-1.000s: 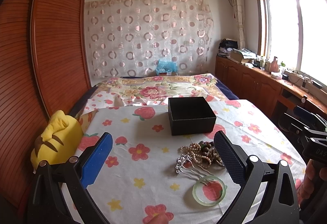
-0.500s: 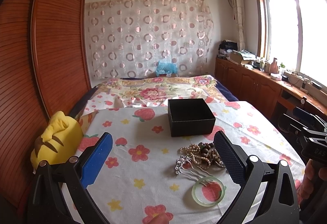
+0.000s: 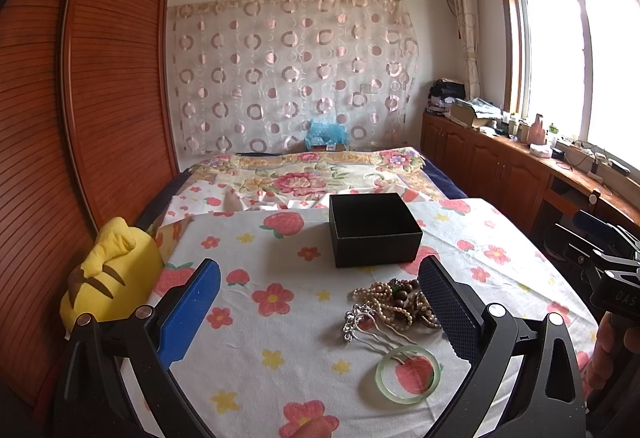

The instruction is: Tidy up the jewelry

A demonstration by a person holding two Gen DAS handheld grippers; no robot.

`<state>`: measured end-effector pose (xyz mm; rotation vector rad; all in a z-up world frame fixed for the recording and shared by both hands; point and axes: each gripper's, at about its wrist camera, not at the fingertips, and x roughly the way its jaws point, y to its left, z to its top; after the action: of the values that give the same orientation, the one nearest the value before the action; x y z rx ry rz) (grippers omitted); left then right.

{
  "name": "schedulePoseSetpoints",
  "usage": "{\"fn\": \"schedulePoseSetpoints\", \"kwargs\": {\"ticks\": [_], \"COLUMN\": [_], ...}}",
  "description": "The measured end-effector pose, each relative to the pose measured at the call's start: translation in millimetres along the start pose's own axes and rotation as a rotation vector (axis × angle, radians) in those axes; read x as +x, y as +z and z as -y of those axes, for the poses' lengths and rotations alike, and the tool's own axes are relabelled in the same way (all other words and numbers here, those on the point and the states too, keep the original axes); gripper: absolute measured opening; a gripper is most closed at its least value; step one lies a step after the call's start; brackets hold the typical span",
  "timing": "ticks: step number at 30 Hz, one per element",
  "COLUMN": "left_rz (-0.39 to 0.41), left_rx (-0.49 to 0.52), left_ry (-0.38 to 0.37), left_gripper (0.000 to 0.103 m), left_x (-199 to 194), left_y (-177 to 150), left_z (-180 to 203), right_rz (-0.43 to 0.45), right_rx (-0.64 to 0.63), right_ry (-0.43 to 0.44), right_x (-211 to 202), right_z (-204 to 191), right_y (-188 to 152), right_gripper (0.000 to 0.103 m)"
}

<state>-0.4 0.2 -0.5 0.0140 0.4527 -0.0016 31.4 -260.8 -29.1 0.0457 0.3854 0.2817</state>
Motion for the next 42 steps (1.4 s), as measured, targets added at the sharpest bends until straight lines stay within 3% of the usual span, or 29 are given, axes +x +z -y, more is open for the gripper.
{"fn": "schedulePoseSetpoints", "kwargs": {"ticks": [27,38,42], "left_rz": [-0.010,-0.157,-0.205], "left_rx": [-0.001,0.031,0.030], "left_ry": [-0.013,-0.077,-0.102], "left_gripper": [0.096,0.096,0.096], "left_x": [-4,36,49], "left_y": [6,-27,-39], "left_z": [3,13,14], "right_rz": [-0.003,-0.048,-0.076], "right_rx": [-0.002,-0.033,-0.035], "right_ry": [0.001,0.034,0.035], "right_x": [1,19,28], "right_z": [2,7,11], "right_y": [-2,-25,-32], "right_gripper": [0.101,0.100,0.096]}}
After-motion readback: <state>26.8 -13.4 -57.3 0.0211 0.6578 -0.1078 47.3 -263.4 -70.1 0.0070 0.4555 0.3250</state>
